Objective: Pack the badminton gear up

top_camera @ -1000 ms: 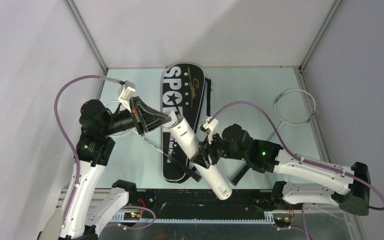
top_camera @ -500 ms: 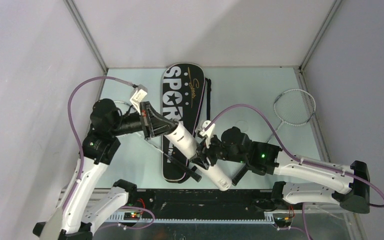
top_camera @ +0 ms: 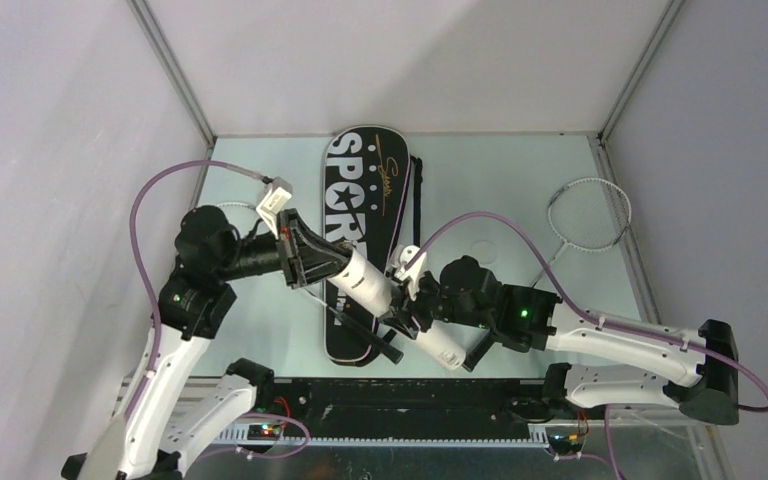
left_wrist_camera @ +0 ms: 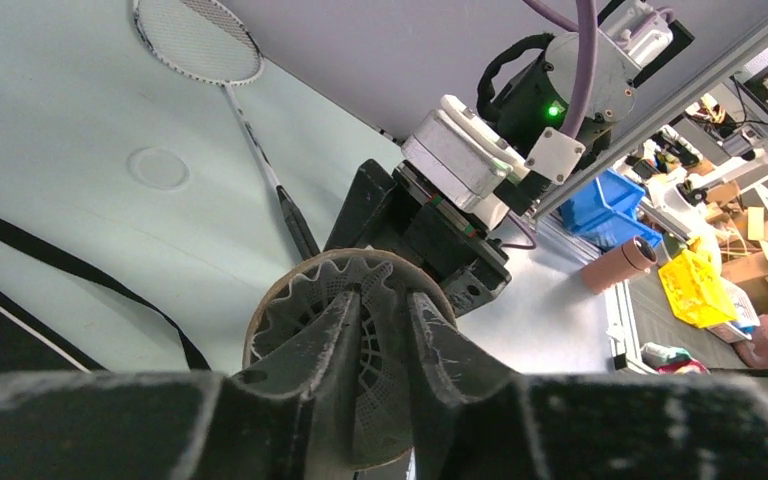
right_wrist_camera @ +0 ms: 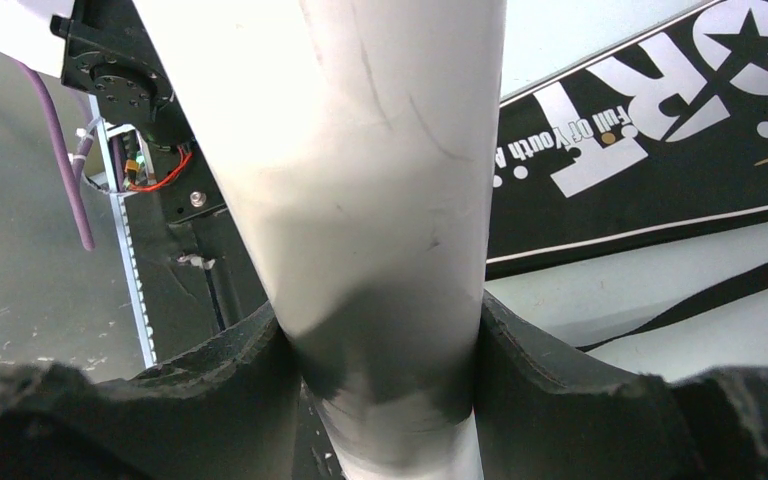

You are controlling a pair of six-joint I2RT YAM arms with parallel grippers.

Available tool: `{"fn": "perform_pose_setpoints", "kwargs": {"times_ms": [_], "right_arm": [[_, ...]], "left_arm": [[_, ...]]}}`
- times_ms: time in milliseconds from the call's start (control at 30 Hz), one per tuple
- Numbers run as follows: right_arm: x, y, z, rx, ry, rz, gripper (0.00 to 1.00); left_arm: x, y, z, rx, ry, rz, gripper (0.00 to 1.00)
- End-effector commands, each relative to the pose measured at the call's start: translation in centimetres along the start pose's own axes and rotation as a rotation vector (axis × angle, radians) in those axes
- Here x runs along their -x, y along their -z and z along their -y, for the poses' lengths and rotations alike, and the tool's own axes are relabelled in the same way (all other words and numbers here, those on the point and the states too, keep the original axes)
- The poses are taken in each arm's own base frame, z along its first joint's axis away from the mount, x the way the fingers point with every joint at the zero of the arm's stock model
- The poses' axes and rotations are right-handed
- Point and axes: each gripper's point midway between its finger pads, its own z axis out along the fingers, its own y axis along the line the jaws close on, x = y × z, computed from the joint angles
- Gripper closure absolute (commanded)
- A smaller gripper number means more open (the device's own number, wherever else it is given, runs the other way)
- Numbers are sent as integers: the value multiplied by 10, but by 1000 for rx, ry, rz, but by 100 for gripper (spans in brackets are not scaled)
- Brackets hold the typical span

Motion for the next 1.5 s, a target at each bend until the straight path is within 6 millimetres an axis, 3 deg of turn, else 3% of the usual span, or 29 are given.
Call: {"fn": "perform_pose_setpoints", "kwargs": {"times_ms": [0, 33, 133, 267, 733, 1000, 1300, 1467], "right_arm": [[57, 3, -5, 8, 28, 180, 68], [56, 3, -5, 7, 29, 176, 68], [55, 2, -5, 7, 25, 169, 68], [57, 2, -8, 15, 20, 178, 68], [75, 8, -5, -11, -44, 250, 68], [113, 23, 11, -109, -143, 410, 68], [160, 48, 33, -192, -311, 633, 68], [181, 56, 37, -191, -413, 740, 68]], "left_arm": [[18, 5, 17, -3, -26, 61, 68], [23, 7, 18, 18, -35, 91, 64], [38, 12, 20, 53, -54, 176, 38], [50, 20, 21, 96, -99, 259, 22], [38, 26, 4, 181, -164, 248, 10], [25, 19, 1, 127, -212, 224, 8], [-13, 5, -25, 147, -193, 122, 11], [-30, -13, -27, 148, -227, 65, 9]]}}
